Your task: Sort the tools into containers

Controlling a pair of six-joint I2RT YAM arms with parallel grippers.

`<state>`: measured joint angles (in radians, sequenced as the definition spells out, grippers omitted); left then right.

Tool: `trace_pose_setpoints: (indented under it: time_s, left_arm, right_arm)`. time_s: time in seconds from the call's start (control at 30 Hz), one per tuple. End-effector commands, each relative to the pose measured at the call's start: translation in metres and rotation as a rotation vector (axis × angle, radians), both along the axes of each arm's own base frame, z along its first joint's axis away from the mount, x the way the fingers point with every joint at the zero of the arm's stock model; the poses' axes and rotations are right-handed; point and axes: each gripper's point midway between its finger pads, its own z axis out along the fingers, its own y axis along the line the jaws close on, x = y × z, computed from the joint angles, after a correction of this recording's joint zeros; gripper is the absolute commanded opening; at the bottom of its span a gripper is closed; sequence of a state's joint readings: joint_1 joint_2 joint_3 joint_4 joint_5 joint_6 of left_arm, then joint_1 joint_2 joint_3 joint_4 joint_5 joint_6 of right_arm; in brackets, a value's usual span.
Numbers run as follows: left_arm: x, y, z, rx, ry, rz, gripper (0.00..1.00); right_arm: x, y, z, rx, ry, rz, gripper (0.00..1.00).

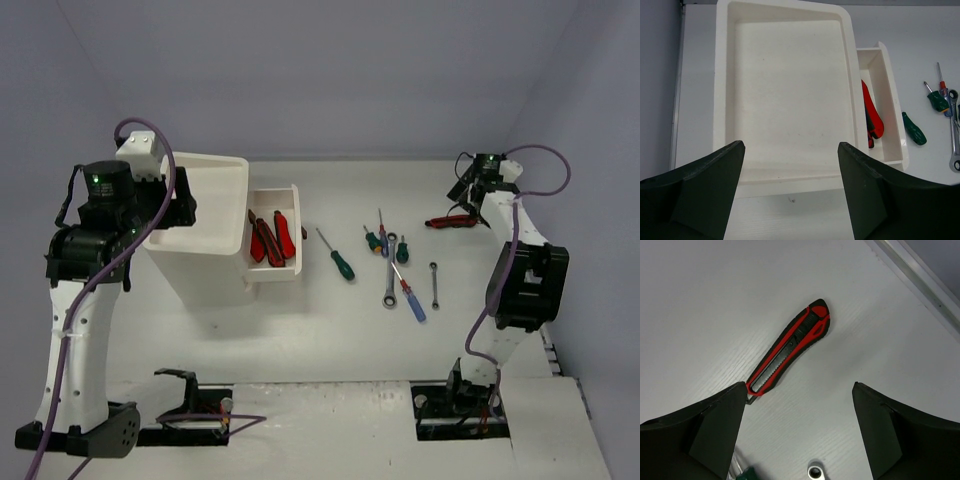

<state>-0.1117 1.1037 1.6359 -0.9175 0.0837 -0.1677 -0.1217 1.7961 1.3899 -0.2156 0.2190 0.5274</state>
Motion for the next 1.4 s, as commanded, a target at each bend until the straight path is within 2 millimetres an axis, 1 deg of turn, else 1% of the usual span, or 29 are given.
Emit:
trace_pose_setpoints:
  time_s: [0.0,0.13,0.33,0.5,0.6,0.63,0.7,0.73,0.8,0.93,0.97,1.03,1.1,1.13,1.17,1.3,1.37]
  left_arm:
    - [-0.001,-0.005,0.011,-0.015,-0.054,-0.020,0.72]
    - [-0.004,-0.003,0.008,-0.008,-0.052,-0.013,0.72]
    - [-0.007,-0.001,0.007,-0.001,-0.052,-0.008,0.72]
    - [-0.008,0.001,0.007,0.007,-0.055,-0.003,0.72]
    - [-0.008,0.001,0.008,0.006,-0.056,-0.003,0.72]
    - [-0.008,0.001,0.008,0.007,-0.057,-0.003,0.72]
    - [-0.007,0.001,0.009,0.008,-0.057,-0.004,0.72]
    - [-0.007,0.001,0.010,0.006,-0.060,-0.003,0.72]
    - [-0.006,0.000,0.011,0.005,-0.062,-0.005,0.72]
    - [-0.004,0.001,0.013,0.009,-0.064,-0.003,0.72]
    - [-0.004,0.001,0.014,0.010,-0.066,-0.003,0.72]
    - [-0.002,0.001,0.015,0.012,-0.068,-0.002,0.72]
    - [-0.001,0.002,0.017,0.017,-0.071,0.002,0.72]
    - [0.001,0.002,0.017,0.019,-0.070,0.004,0.72]
    - [0.002,0.003,0.018,0.020,-0.070,0.006,0.72]
    - [0.008,0.005,0.021,0.037,-0.072,0.015,0.72]
    - [0.010,0.007,0.023,0.046,-0.074,0.024,0.72]
  right_arm:
    - [0.026,-0.007,0.000,-0.005,-0.043,-0.073,0.84]
    - [0.038,-0.008,-0.031,0.013,0.003,-0.091,0.84]
    - [0.051,-0.009,-0.053,0.010,0.030,-0.110,0.83]
    - [0.049,-0.008,-0.071,0.007,0.068,-0.111,0.77]
    - [0.040,-0.003,-0.085,0.005,0.103,-0.107,0.67]
    - [0.040,-0.003,-0.086,0.007,0.104,-0.109,0.66]
    - [0.034,0.001,-0.093,0.023,0.121,-0.101,0.57]
    - [0.032,0.003,-0.095,0.025,0.128,-0.096,0.54]
    - [0.032,0.005,-0.093,0.024,0.128,-0.084,0.44]
    - [0.031,0.012,-0.082,0.023,0.114,-0.054,0.21]
    - [0.031,0.014,-0.076,0.026,0.102,-0.044,0.17]
    - [0.034,0.022,-0.054,0.021,0.064,-0.010,0.08]
    - [0.036,0.036,-0.039,0.015,0.038,0.036,0.02]
    - [0.038,0.045,-0.023,0.015,0.007,0.069,0.01]
    - [0.039,0.058,-0.007,0.019,-0.024,0.110,0.00]
    - [0.040,0.134,0.054,0.025,-0.143,0.326,0.00]
    - [0.035,0.191,0.089,0.047,-0.215,0.474,0.00]
